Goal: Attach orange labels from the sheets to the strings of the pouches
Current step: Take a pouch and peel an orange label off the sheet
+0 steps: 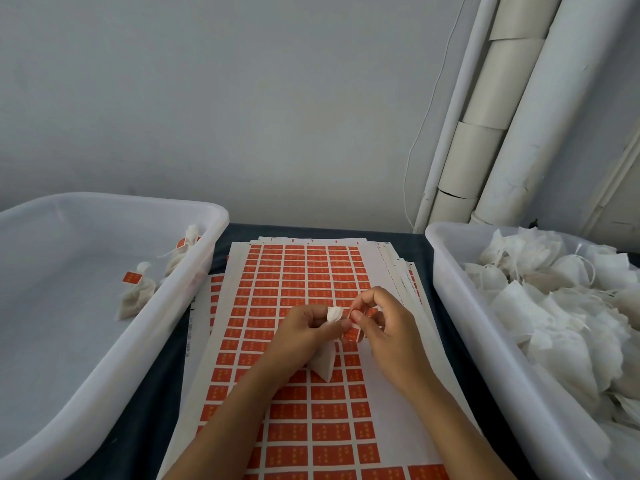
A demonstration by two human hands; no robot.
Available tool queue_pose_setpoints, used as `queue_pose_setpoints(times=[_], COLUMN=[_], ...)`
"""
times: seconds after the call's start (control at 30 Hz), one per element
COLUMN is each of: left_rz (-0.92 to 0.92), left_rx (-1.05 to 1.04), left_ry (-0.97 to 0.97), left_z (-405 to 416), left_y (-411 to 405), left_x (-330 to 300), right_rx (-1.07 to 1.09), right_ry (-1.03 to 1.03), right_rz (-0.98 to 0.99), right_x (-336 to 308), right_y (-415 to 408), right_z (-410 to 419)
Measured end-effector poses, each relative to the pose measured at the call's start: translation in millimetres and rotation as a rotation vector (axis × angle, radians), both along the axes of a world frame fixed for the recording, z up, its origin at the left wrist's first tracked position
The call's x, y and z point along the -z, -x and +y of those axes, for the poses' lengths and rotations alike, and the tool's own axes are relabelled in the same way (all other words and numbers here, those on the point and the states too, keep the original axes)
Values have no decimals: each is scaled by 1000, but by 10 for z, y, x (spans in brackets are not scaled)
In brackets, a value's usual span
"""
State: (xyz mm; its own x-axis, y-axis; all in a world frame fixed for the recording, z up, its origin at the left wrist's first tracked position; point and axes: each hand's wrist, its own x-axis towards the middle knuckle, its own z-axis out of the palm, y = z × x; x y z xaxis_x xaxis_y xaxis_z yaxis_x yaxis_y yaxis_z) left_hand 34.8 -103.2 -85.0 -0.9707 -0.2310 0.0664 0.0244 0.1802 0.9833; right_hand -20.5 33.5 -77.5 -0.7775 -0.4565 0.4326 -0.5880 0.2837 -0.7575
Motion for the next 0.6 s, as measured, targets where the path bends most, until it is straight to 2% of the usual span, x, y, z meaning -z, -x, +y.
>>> queue_pose_setpoints(times=[0.27,0.37,0.47,0.6], left_rz=[-11,-13,-24,-26], left_rx=[-33,-81,-102,-132], left_ry=[-7,-111,-184,-186], left_z=[14,4,5,20], left_y=[-14,-29,-39,-44], left_x=[-9,-35,-45,-52], right_rx=[12,16,23,-40], right_ry=[3,16,18,-48], right_rz=[21,46,-57,-221], right_x=[4,-23,-57,-17], right_y=[-11,-34,-25,10], right_z=[10,16,62,103])
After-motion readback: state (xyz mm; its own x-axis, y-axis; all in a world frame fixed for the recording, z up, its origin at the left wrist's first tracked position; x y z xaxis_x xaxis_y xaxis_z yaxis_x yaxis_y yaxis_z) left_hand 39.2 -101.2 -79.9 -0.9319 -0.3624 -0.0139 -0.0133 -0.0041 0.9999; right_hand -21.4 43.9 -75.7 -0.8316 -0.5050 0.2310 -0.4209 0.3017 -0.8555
